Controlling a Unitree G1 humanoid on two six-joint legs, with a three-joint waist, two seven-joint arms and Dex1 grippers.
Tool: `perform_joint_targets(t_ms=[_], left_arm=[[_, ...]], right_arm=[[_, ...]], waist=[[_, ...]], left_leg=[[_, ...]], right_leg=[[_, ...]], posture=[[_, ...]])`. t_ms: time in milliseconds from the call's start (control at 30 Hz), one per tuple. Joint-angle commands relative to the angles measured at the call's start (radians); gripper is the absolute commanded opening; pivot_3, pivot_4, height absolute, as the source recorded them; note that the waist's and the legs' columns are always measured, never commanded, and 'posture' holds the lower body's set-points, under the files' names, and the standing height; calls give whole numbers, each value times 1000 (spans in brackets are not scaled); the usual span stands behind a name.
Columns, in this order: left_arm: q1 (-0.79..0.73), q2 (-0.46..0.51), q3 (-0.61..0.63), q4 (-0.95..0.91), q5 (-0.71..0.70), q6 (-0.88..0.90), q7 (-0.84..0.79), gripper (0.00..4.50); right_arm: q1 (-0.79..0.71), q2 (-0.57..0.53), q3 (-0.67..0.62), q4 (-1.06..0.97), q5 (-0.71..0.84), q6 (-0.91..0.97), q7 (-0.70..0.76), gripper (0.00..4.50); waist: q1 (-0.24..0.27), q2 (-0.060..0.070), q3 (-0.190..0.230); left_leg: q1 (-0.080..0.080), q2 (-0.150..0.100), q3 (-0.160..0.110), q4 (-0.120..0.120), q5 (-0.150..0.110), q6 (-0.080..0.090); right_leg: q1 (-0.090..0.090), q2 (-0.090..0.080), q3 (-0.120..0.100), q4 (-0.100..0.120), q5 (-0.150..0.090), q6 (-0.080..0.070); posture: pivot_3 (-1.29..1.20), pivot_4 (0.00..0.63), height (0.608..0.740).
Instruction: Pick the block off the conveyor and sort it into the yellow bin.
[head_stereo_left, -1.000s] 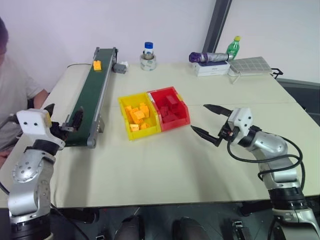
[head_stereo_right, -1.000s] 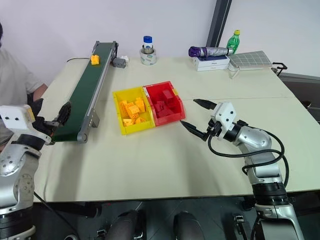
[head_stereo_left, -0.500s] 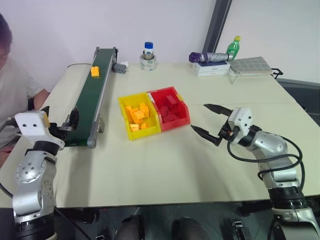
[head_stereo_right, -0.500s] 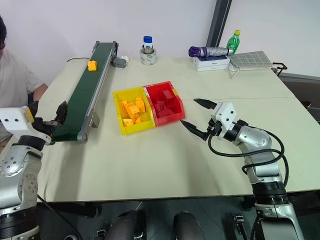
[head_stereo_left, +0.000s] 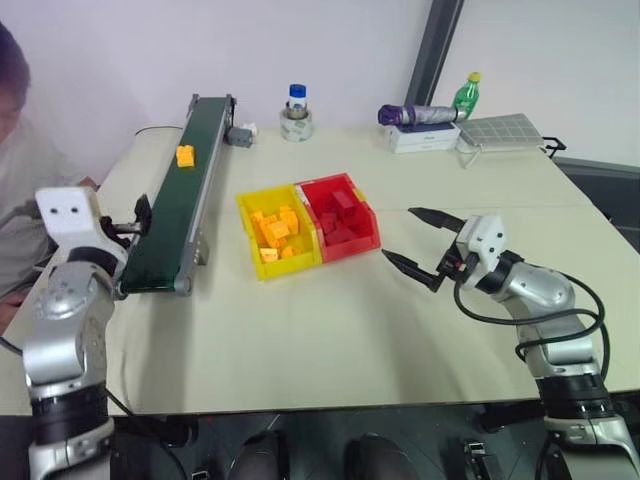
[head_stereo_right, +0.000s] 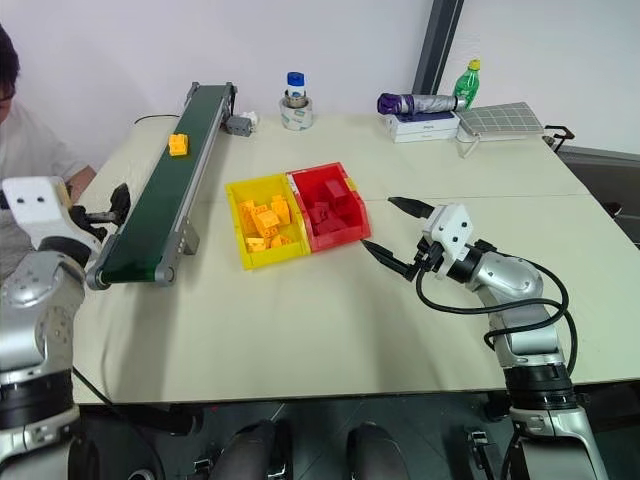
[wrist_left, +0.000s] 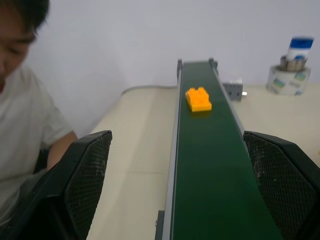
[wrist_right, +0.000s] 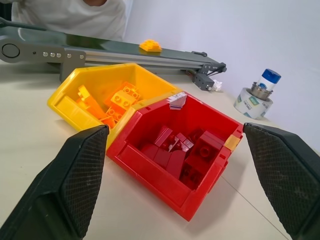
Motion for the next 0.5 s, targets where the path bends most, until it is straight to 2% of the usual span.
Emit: perform_joint_targets(t_ms=[33,200,333,500], left_arm=[[-128,62,-21,112,25,74,-3,4426],[-296,89,-73,317,29,106,-64,4426],[-385,105,-134,494,83,24,-128,4426],[-486,93,-136,719,102,-98,-155,4426]], right_arm=[[-14,8,-5,-37,6,-14,-10,4500],[-9,11,-4,-49,6,-10,-22,4500],[12,8,-6,-70,8,-4,-29,4500],[30,4,-14,-92,11,7,-42,4500]], waist=[[0,0,0],[0,-1,0],[0,-1,0],[-1,-2,1]], left_leg=[[0,0,0,0,0,0],[0,1,0,0,0,0],[0,1,0,0,0,0],[0,2,0,0,0,0]], right_leg=[[0,1,0,0,0,0],[0,2,0,0,1,1],[0,3,0,0,2,3],[-1,4,0,0,2,3]], posture=[[0,150,740],[0,150,740],[0,150,740],[0,150,740]])
